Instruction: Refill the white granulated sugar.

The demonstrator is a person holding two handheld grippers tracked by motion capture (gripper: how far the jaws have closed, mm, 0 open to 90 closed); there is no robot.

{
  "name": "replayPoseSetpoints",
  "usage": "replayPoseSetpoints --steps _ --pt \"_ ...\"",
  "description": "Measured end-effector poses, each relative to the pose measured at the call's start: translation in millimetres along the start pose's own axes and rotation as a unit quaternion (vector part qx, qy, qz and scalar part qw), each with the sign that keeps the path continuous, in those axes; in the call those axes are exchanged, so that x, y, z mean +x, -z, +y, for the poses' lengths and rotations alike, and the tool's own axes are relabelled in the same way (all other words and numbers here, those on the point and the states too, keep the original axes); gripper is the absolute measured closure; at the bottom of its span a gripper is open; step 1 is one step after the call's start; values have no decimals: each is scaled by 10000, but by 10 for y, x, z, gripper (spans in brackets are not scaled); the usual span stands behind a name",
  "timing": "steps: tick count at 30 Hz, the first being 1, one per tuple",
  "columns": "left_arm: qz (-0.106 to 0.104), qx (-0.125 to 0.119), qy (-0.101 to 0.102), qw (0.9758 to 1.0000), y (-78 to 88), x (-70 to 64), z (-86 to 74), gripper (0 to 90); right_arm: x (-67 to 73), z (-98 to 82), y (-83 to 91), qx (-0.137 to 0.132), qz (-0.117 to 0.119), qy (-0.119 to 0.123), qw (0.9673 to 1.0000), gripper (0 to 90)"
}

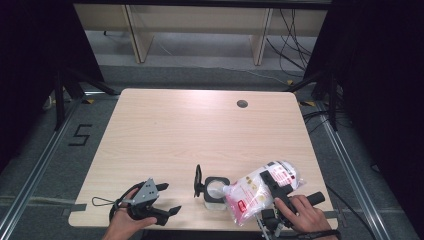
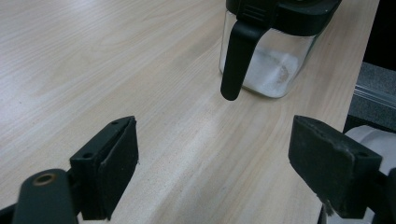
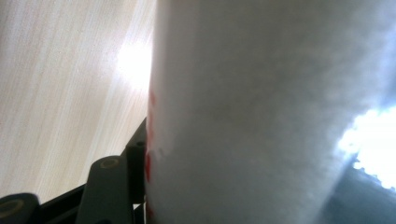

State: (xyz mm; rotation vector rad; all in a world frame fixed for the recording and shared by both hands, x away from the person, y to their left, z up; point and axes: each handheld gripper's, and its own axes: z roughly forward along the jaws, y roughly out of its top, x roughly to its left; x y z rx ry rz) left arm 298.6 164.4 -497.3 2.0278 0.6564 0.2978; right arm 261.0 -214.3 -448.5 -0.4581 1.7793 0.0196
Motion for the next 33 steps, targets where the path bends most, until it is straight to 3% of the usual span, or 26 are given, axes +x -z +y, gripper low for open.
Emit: replayPoseSetpoints --steps 1,4,6,13,17,33 --pt "11 0 77 10000 0 -10 -3 159 1 0 1 -1 3 -4 10000 421" --pt "23 39 32 10000 6 -5 -2 159 4 2 -6 -25 2 14 10000 421" --pt "18 42 48 10000 4 -8 -3 159 -21 8 -3 -28 14 165 9999 421" --pt "34 39 9 10000 8 -5 -1 159 -16 14 -1 -14 56 158 9999 421" --pt "37 68 16 10000 6 -5 -3 159 -33 12 5 -89 -94 178 9998 421" --pt "41 54 40 10000 6 -8 -3 159 -23 40 8 -68 -55 235 9997 422"
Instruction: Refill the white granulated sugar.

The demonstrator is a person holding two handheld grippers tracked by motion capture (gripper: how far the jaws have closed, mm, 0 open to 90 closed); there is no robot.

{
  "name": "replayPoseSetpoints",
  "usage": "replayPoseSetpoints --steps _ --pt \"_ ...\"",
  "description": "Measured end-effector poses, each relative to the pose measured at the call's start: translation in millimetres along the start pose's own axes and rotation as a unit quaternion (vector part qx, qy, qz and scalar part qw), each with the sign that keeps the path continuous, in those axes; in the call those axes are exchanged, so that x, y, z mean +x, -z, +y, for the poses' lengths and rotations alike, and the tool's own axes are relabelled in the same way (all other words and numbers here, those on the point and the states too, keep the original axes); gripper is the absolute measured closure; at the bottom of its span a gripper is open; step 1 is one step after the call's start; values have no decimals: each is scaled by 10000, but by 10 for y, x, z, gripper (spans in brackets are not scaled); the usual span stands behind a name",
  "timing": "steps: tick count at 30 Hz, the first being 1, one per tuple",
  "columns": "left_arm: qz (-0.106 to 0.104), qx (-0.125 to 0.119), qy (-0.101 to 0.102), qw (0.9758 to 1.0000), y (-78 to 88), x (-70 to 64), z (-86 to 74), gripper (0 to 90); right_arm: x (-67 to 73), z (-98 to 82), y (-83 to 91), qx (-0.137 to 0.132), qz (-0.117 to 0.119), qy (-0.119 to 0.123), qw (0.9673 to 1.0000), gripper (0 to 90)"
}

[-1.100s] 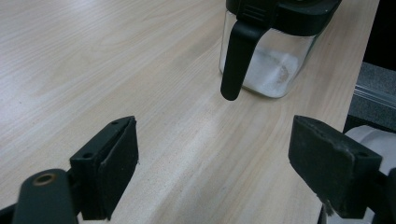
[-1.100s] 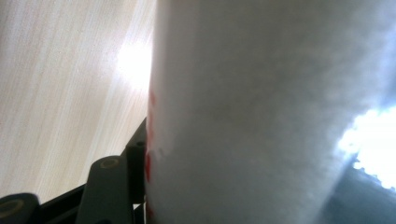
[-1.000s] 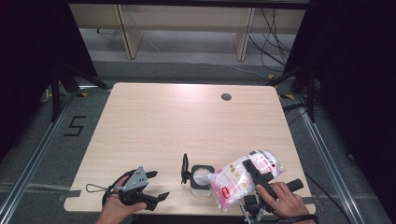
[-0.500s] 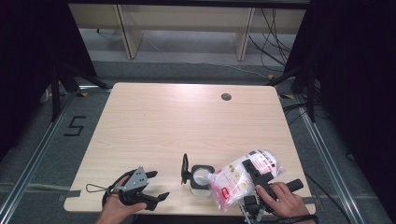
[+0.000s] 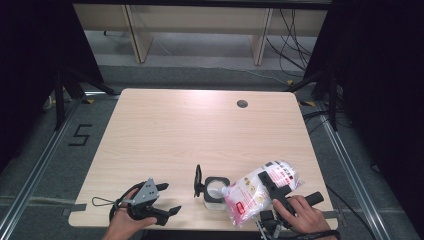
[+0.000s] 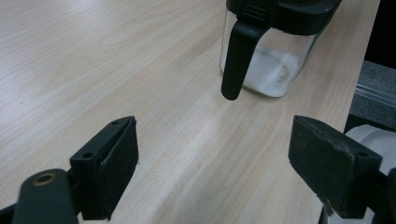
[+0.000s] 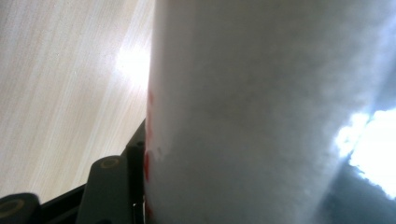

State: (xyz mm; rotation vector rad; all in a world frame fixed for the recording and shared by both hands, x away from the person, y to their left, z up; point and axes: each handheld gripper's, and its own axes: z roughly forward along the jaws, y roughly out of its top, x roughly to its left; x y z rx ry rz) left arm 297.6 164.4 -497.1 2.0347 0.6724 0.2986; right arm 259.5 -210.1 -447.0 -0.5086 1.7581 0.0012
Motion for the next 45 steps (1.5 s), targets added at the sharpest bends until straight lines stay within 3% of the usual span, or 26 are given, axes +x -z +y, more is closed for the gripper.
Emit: replayPoseSetpoints --steps 2,3,5,6,7,11,13,15,18,20,21,23,24,26,27,31,34,39,43,45 --pt "-5 0 -107 9999 2 14 5 159 6 2 9 54 -37 -25 10000 422" --pt "1 -33 22 10000 -3 -1 0 159 8 2 12 64 -39 -38 10000 422" --pt "-24 -19 -155 9999 -2 26 6 159 -5 -2 4 -20 -56 57 10000 423" --pt "-19 -19 -139 9999 -2 25 5 159 2 -6 6 -17 -69 31 10000 423" --pt "19 -7 27 10000 -2 6 -2 159 -6 -6 2 -42 -75 89 9999 423" --pt "11 -10 18 10000 -1 7 -3 159 -4 -6 -3 -4 -38 109 9999 424" --pt "19 -12 -12 10000 0 12 -2 159 37 -6 9 66 -14 -185 9998 424" --pt "21 -11 -15 10000 0 14 -2 159 9 3 11 49 -38 -22 10000 426" --pt "60 88 -138 9998 9 33 0 159 17 4 8 43 -18 -81 10000 427" --pt "10 0 -89 10000 4 27 0 159 22 -2 -7 -20 -27 -83 10000 428" --pt "-11 -24 -7 10000 1 17 -3 159 -6 -4 -16 -102 -63 100 9999 429" --pt "14 -15 -15 10000 4 18 -3 159 29 -21 -15 -81 6 -202 9998 430" --pt "9 -29 -12 10000 1 20 -4 159 20 -30 -22 -143 -50 -172 9997 430" --pt "0 -37 -13 10000 1 21 -6 159 45 -43 -16 -44 81 -317 9995 431" --pt "10 -41 -9 10000 1 19 -6 159 36 -48 -30 -139 -17 -211 9997 431" --pt "7 -16 -73 10000 2 21 0 159 22 -47 -14 -119 -6 -190 9997 432" --pt "-14 -10 -141 9999 4 26 3 159 27 -44 -10 -138 -34 -276 9995 432" --pt "-16 -59 -132 9999 6 26 1 159 17 -37 -11 -136 -90 -146 9998 432" --pt "-25 -73 -117 9999 -2 28 -2 159 17 -28 -5 -46 11 -53 10000 433" --pt "-3 -6 -87 10000 1 19 -1 159 20 -22 -4 -76 -69 -23 9999 433"
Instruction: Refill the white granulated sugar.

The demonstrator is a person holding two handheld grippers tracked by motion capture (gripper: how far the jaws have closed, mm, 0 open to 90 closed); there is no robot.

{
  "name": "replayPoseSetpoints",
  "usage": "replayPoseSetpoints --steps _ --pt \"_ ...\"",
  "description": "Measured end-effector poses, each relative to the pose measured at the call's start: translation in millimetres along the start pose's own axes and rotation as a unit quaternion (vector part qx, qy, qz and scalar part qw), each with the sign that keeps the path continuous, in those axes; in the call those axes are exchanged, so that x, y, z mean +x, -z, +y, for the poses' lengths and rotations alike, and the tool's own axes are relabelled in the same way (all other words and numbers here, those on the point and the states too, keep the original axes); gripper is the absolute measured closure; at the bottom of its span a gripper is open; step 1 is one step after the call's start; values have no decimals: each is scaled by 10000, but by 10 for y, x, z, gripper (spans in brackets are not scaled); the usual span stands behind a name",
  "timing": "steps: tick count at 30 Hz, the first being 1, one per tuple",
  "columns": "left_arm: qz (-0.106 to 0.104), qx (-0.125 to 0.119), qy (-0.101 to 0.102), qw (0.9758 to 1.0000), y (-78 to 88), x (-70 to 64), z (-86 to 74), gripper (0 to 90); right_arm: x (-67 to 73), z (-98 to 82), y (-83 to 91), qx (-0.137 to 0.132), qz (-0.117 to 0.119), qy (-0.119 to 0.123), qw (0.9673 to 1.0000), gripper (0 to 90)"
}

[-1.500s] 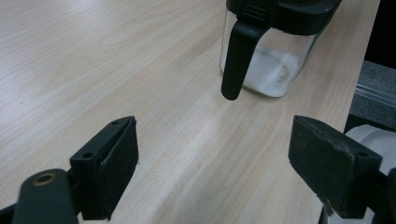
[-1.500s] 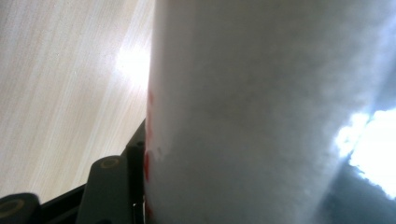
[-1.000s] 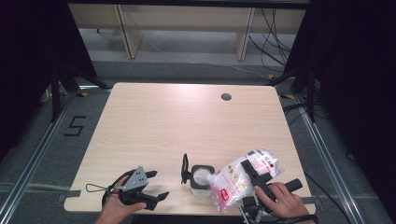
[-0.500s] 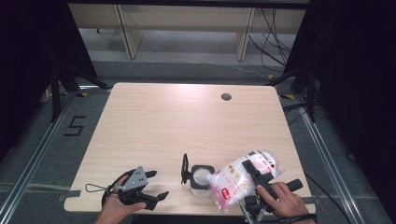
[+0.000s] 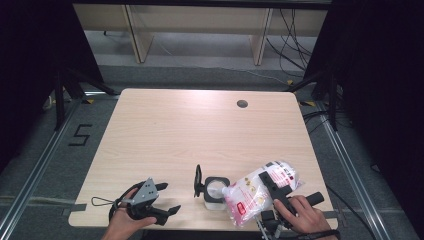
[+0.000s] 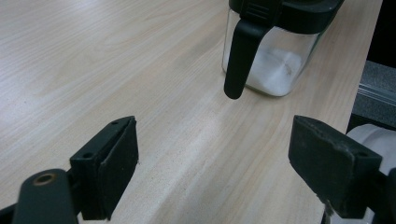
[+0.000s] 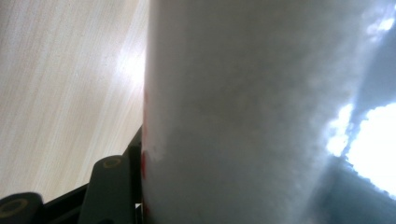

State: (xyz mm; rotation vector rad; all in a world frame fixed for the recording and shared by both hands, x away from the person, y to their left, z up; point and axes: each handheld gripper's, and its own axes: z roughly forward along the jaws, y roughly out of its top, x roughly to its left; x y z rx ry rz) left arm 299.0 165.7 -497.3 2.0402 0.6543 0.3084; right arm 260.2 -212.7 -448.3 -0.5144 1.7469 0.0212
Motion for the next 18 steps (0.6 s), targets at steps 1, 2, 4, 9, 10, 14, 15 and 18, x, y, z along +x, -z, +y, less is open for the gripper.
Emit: replayPoseSetpoints --steps 1,2,4,9,10,14,15,18 --pt "4 6 60 10000 -2 -9 -3 159 6 2 6 29 41 -63 10000 433" --pt "22 21 49 10000 1 -12 -1 159 15 3 14 67 40 -142 9999 433" --pt "11 8 28 10000 1 -8 0 159 10 6 23 115 95 -167 9997 434" --pt "27 12 -60 10000 4 -1 1 159 11 2 23 109 54 -152 9998 434" --pt "20 -6 -33 10000 0 -4 -1 159 9 3 24 98 49 -145 9998 434" --pt "16 -47 59 10000 -10 -18 -5 159 5 4 21 74 86 -111 9999 434" --pt "26 -53 44 10000 -9 -17 -4 159 7 3 23 84 92 -133 9998 434" --pt "29 -49 44 10000 -7 -16 -4 159 -6 2 25 54 57 -78 9999 435"
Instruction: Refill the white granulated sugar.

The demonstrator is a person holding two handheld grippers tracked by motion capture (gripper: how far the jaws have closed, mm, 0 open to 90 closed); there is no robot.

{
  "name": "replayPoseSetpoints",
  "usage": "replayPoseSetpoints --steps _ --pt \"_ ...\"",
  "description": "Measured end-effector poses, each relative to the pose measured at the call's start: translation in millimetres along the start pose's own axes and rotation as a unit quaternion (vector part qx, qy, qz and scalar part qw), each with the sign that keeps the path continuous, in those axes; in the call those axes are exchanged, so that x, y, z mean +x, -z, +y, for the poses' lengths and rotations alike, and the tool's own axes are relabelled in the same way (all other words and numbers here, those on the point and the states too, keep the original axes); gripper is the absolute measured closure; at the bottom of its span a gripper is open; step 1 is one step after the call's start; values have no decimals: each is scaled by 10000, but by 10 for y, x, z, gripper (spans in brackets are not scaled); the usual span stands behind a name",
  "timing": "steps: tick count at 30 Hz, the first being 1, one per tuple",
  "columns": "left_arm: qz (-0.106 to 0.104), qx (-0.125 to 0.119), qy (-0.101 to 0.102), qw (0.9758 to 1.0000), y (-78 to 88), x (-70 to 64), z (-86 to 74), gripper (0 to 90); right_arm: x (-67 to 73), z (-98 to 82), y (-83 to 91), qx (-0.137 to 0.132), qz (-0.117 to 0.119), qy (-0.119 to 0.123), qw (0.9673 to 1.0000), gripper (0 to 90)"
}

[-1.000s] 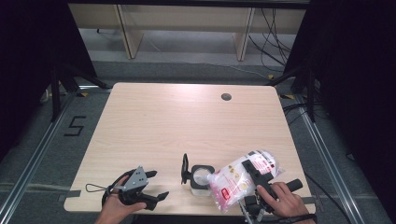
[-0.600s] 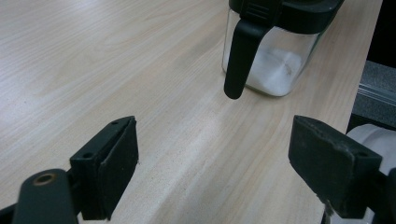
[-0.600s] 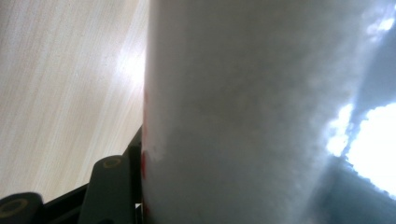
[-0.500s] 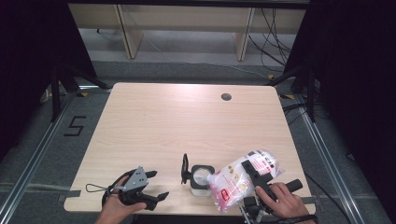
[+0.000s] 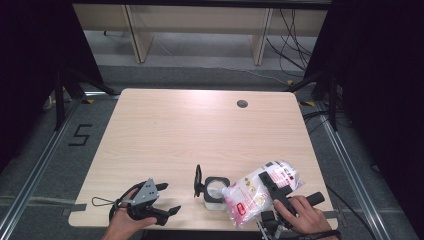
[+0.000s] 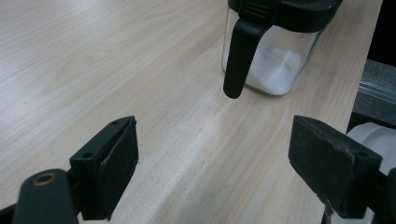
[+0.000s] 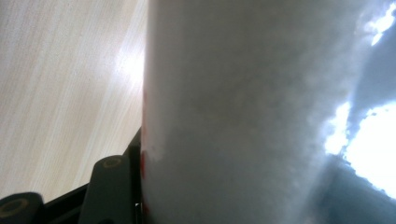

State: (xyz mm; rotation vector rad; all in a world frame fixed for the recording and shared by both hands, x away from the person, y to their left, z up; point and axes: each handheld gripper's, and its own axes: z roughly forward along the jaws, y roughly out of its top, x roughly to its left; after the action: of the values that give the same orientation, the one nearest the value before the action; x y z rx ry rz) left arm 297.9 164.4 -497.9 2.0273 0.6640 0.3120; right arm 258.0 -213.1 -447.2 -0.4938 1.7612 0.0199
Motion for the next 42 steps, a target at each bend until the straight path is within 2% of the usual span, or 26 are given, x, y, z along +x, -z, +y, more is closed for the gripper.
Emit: replayPoseSetpoints --steps 3,4,6,8,9,11,15,18,24,26,29,30,31,32,35,37,39,41,42 --pt "-2 -6 7 10000 0 -2 0 159 -6 -1 1 -25 -12 11 10000 435" --pt "40 97 -109 9999 10 16 2 159 -11 0 -1 -40 -17 34 10000 435" --pt "2 19 -25 10000 3 4 1 159 -11 -3 0 -40 -12 11 10000 435" --pt "-1 30 -106 9999 7 13 4 159 -30 0 5 5 20 113 9999 435" --pt "0 30 -99 9999 7 13 4 159 -18 -6 1 -13 29 50 10000 435" --pt "0 30 -98 9999 7 12 4 159 -18 -11 -6 -60 -45 79 9999 435" --pt "-16 3 35 10000 -4 -4 -1 159 -21 -13 -5 -50 -37 80 9999 436" --pt "25 56 -49 10000 6 4 3 159 -25 -14 -4 -54 -50 71 9999 436" --pt "-15 36 8 10000 1 3 -1 159 -24 -14 -3 -29 -25 71 10000 437" --pt "4 51 -126 9999 5 20 7 159 -26 -15 -2 -22 -30 77 10000 437" --pt "-16 54 -109 9999 4 20 10 159 -36 -17 0 -25 -32 94 9999 437" --pt "-38 45 -110 9999 1 20 10 159 -28 -20 0 -22 3 24 10000 437" --pt "-39 49 -116 9999 1 19 11 159 -37 -17 2 -25 -22 79 10000 437" --pt "-37 47 39 10000 -2 0 5 159 -41 -13 3 -3 3 99 10000 437" --pt "-35 48 45 10000 -4 -3 4 159 -44 -7 -2 -47 -37 115 9999 437" --pt "-19 39 67 10000 -7 -4 3 159 -28 -6 9 10 -4 -1 10000 437" --pt "-34 18 -40 10000 -9 10 8 159 -32 -5 10 0 -17 -14 10000 437" --pt "-39 43 80 10000 -4 -1 4 159 -32 -6 11 13 -21 -4 10000 438" --pt "-36 38 75 10000 -4 0 4 159 -34 -7 11 17 -24 6 10000 437"
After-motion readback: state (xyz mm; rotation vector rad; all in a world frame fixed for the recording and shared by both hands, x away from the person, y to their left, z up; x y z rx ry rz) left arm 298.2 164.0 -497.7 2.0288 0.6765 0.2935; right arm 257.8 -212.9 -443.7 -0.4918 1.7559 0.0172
